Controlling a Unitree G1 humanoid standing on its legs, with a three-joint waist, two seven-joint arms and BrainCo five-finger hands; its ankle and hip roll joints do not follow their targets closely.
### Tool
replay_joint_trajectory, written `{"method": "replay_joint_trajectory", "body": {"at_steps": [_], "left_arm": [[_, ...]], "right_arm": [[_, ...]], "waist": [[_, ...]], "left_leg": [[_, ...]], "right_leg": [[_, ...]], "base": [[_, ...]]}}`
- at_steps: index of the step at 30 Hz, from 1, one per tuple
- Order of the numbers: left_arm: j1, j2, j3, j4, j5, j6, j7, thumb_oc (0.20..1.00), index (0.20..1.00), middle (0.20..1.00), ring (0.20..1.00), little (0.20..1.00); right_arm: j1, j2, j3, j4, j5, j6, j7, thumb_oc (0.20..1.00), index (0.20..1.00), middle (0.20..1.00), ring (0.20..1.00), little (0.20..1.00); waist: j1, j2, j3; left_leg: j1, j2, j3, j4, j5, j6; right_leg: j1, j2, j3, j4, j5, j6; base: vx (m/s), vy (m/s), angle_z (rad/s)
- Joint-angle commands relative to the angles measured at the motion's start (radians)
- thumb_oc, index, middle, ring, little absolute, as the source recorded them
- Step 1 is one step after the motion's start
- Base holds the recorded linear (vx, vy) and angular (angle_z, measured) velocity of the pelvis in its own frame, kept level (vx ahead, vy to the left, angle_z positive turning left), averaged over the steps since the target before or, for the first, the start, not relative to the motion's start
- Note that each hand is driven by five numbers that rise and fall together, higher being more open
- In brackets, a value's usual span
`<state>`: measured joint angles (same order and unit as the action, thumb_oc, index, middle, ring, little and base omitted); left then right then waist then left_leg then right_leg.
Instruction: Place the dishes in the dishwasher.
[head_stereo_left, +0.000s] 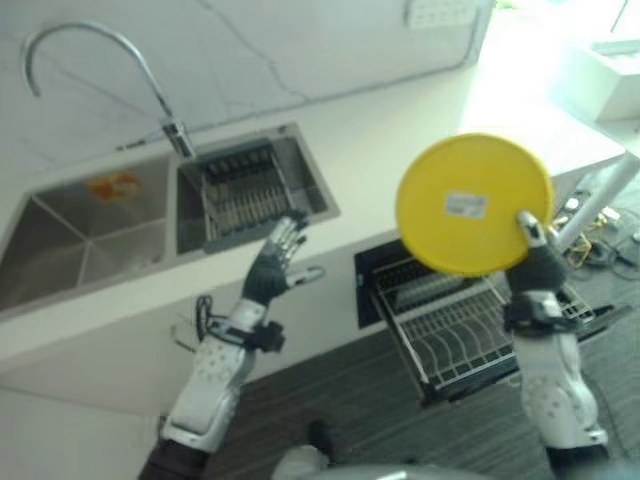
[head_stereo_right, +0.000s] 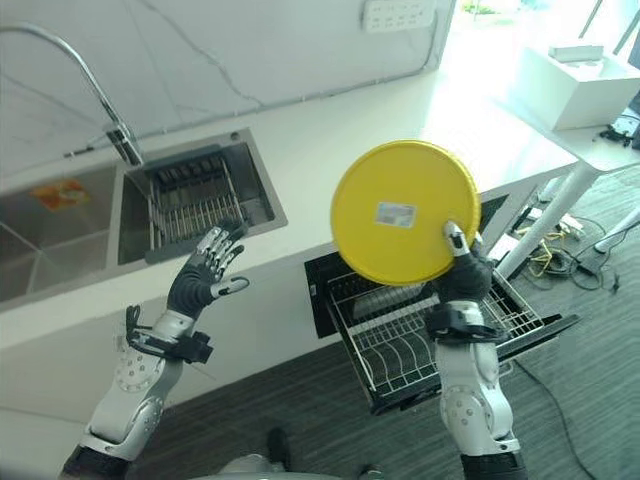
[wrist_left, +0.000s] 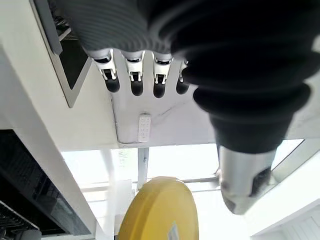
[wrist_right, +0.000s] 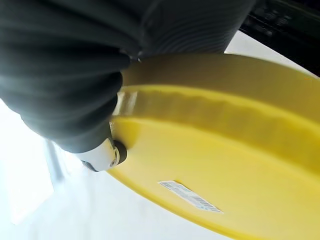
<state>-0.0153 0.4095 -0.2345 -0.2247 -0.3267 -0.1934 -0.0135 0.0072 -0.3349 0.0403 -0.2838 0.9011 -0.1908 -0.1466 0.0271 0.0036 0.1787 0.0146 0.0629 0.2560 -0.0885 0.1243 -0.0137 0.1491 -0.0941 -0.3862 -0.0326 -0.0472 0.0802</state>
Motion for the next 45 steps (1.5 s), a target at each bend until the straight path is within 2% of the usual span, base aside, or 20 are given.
{"method": "replay_joint_trajectory", "body": {"at_steps": [1,7,10,12,14,16,17,18,19,21,23,26,27,29,31,34,37,38,40,45], "left_arm": [[-0.047,0.071,0.026,-0.067,0.052,-0.059,0.051,1.0,1.0,1.0,1.0,1.0],[-0.062,0.069,0.027,-0.035,0.066,-0.073,0.048,1.0,1.0,1.0,1.0,1.0],[-0.058,0.069,0.024,-0.042,0.078,-0.078,0.041,1.0,1.0,1.0,1.0,1.0],[-0.057,0.072,0.018,-0.041,0.081,-0.081,0.045,1.0,1.0,1.0,1.0,1.0],[-0.068,0.078,0.008,-0.048,0.097,-0.082,0.035,1.0,1.0,1.0,1.0,1.0],[-0.067,0.091,0.006,-0.062,0.121,-0.087,0.041,1.0,1.0,1.0,1.0,1.0],[-0.065,0.103,0.014,-0.076,0.124,-0.082,0.054,1.0,1.0,1.0,1.0,1.0],[-0.065,0.109,0.016,-0.079,0.123,-0.081,0.06,1.0,1.0,1.0,1.0,1.0],[-0.073,0.119,0.013,-0.079,0.123,-0.077,0.072,1.0,1.0,1.0,1.0,1.0],[-0.093,0.134,0.008,-0.077,0.127,-0.07,0.077,1.0,1.0,1.0,1.0,1.0],[-0.123,0.145,0.003,-0.071,0.127,-0.059,0.059,1.0,1.0,1.0,1.0,1.0],[-0.142,0.152,0.016,-0.071,0.127,-0.065,0.04,1.0,1.0,1.0,1.0,1.0],[-0.125,0.147,0.024,-0.069,0.145,-0.068,0.064,1.0,1.0,1.0,1.0,1.0],[-0.093,0.143,0.047,-0.077,0.096,-0.078,0.092,1.0,1.0,1.0,1.0,1.0],[-0.066,0.122,0.074,-0.069,0.068,-0.119,0.091,1.0,1.0,1.0,1.0,1.0],[-0.048,0.107,0.077,-0.065,0.096,-0.131,0.099,1.0,1.0,1.0,1.0,1.0],[-0.007,0.126,0.098,-0.05,0.041,-0.129,0.072,1.0,1.0,1.0,1.0,1.0],[0.0,0.129,0.098,-0.045,0.034,-0.128,0.065,1.0,1.0,1.0,1.0,1.0],[0.023,0.141,0.094,-0.027,0.002,-0.1,0.048,1.0,1.0,1.0,1.0,1.0],[0.106,0.147,0.094,0.052,-0.139,-0.109,0.02,1.0,1.0,1.0,1.0,1.0]], "right_arm": [[-0.1,0.017,-0.078,-0.08,-0.017,-0.093,0.002,0.2,0.2,0.2,0.2,0.2],[-0.082,0.048,-0.091,-0.09,0.04,-0.147,0.043,0.2,0.2,0.2,0.2,0.2],[-0.09,0.066,-0.092,-0.083,0.071,-0.172,0.014,0.2,0.2,0.2,0.2,0.2],[-0.089,0.079,-0.088,-0.081,0.072,-0.172,-0.004,0.2,0.2,0.2,0.2,0.2],[-0.08,0.079,-0.071,-0.088,-0.015,-0.17,-0.04,0.2,0.2,0.2,0.2,0.2],[-0.078,0.07,-0.051,-0.092,-0.067,-0.154,-0.056,0.2,0.2,0.2,0.2,0.2],[-0.081,0.066,-0.038,-0.09,-0.076,-0.146,-0.036,0.2,0.2,0.2,0.2,0.2],[-0.083,0.063,-0.033,-0.09,-0.093,-0.145,-0.027,0.2,0.2,0.2,0.2,0.2],[-0.089,0.058,-0.013,-0.095,-0.121,-0.151,-0.023,0.2,0.2,0.2,0.2,0.2],[-0.105,0.056,0.013,-0.102,-0.193,-0.166,-0.027,0.2,0.2,0.2,0.2,0.2],[-0.121,0.045,0.013,-0.101,-0.244,-0.19,-0.043,0.2,0.2,0.2,0.2,0.2],[-0.149,0.014,0.003,-0.081,-0.256,-0.213,-0.024,0.2,0.2,0.2,0.2,0.2],[-0.159,-0.01,0.003,-0.089,-0.272,-0.185,-0.019,0.2,0.2,0.2,0.2,0.2],[-0.15,-0.035,-0.006,-0.113,-0.294,-0.159,-0.014,0.2,0.2,0.2,0.2,0.2],[-0.146,-0.05,-0.011,-0.117,-0.333,-0.169,0.011,0.2,0.2,0.2,0.2,0.2],[-0.156,-0.075,-0.014,-0.108,-0.419,-0.178,0.007,0.2,0.2,0.2,0.2,0.2],[-0.136,-0.142,-0.026,-0.106,-0.625,-0.195,-0.058,0.2,0.2,0.2,0.2,0.2],[-0.134,-0.151,-0.025,-0.105,-0.679,-0.196,-0.068,0.2,0.2,0.2,0.2,0.2],[-0.14,-0.215,-0.012,-0.101,-0.921,-0.189,-0.14,0.2,0.2,0.2,0.2,0.2],[-0.13,-0.345,0.002,-0.028,-1.203,-0.196,-0.232,0.2,0.2,0.2,0.2,0.2]], "waist": [[-0.004,-0.028,-0.011],[0.0,-0.061,-0.007],[0.017,-0.072,0.006],[0.017,-0.077,0.012],[0.009,-0.084,0.016],[0.021,-0.093,0.021],[0.032,-0.1,0.024],[0.035,-0.101,0.026],[0.04,-0.101,0.029],[0.042,-0.099,0.036],[0.038,-0.106,0.038],[0.051,-0.113,0.033],[0.051,-0.104,0.023],[0.046,-0.095,0.014],[0.04,-0.081,0.013],[0.033,-0.051,0.012],[0.024,-0.019,-0.003],[0.023,-0.015,-0.007],[0.025,-0.003,-0.022],[0.049,0.0,-0.045]], "left_leg": [[0.063,-0.017,-0.105,0.001,-0.135,-0.031],[0.068,-0.029,-0.131,0.001,-0.149,-0.009],[0.062,-0.031,-0.153,0.001,-0.151,0.001],[0.062,-0.031,-0.165,0.001,-0.15,0.007],[0.052,-0.035,-0.196,0.001,-0.138,0.022],[0.056,-0.026,-0.194,0.001,-0.15,0.019],[0.058,-0.014,-0.181,0.001,-0.154,0.011],[0.06,-0.008,-0.176,0.001,-0.156,0.007],[0.061,0.007,-0.166,0.001,-0.158,-0.004],[0.063,0.038,-0.16,0.001,-0.163,-0.02],[0.055,0.075,-0.174,0.001,-0.167,-0.033],[0.023,0.145,-0.156,0.001,-0.138,-0.071],[0.018,0.192,-0.132,0.001,-0.107,-0.099],[0.016,0.225,-0.113,0.001,-0.082,-0.122],[-0.003,0.264,-0.09,0.001,-0.047,-0.152],[-0.017,0.278,-0.088,0.001,-0.023,-0.17],[-0.01,0.266,-0.079,0.001,-0.023,-0.175],[-0.007,0.264,-0.079,0.001,-0.025,-0.176],[0.006,0.258,-0.075,0.001,-0.032,-0.179],[0.015,0.239,-0.094,0.001,-0.053,-0.18]], "right_leg": [[-0.023,-0.021,0.117,-0.055,0.075,0.064],[-0.035,-0.011,0.112,-0.024,0.071,0.066],[-0.056,-0.005,0.106,0.004,0.069,0.069],[-0.067,0.008,0.12,0.023,0.062,0.067],[-0.09,0.026,0.195,0.046,0.06,0.055],[-0.082,-0.026,0.164,0.031,0.085,0.089],[-0.074,-0.075,0.14,0.01,0.124,0.115],[-0.069,-0.095,0.133,-0.002,0.144,0.124],[-0.068,-0.137,0.114,-0.023,0.186,0.139],[-0.074,-0.182,0.11,-0.045,0.226,0.155],[-0.082,-0.196,0.144,-0.047,0.227,0.159],[-0.072,-0.168,0.124,-0.055,0.174,0.169],[-0.08,-0.15,0.118,-0.055,0.152,0.167],[-0.076,-0.127,0.117,-0.055,0.139,0.151],[-0.078,-0.117,0.097,-0.055,0.128,0.13],[-0.083,-0.115,0.09,-0.055,0.119,0.12],[-0.073,-0.138,0.076,-0.055,0.11,0.125],[-0.07,-0.141,0.075,-0.055,0.109,0.126],[-0.056,-0.156,0.063,-0.055,0.105,0.134],[-0.037,-0.175,0.05,-0.055,0.098,0.152]], "base": [[0.14,0.164,-0.16],[0.11,0.124,0.03],[0.04,0.036,0.08],[0.03,-0.004,-0.08],[-0.04,-0.076,-0.14],[-0.06,-0.298,-0.02],[-0.09,-0.387,-0.06],[-0.14,-0.445,-0.13],[-0.09,-0.349,-0.28],[-0.11,-0.519,-0.26],[-0.1,-0.612,0.06],[-0.15,-0.532,0.47],[-0.08,-0.391,0.24],[-0.06,-0.252,-0.22],[-0.16,-0.139,-0.08],[-0.12,0.045,-0.09],[-0.03,0.13,0.15],[0.03,0.123,0.27],[0.05,0.151,0.13],[0.05,0.096,0.05]]}}
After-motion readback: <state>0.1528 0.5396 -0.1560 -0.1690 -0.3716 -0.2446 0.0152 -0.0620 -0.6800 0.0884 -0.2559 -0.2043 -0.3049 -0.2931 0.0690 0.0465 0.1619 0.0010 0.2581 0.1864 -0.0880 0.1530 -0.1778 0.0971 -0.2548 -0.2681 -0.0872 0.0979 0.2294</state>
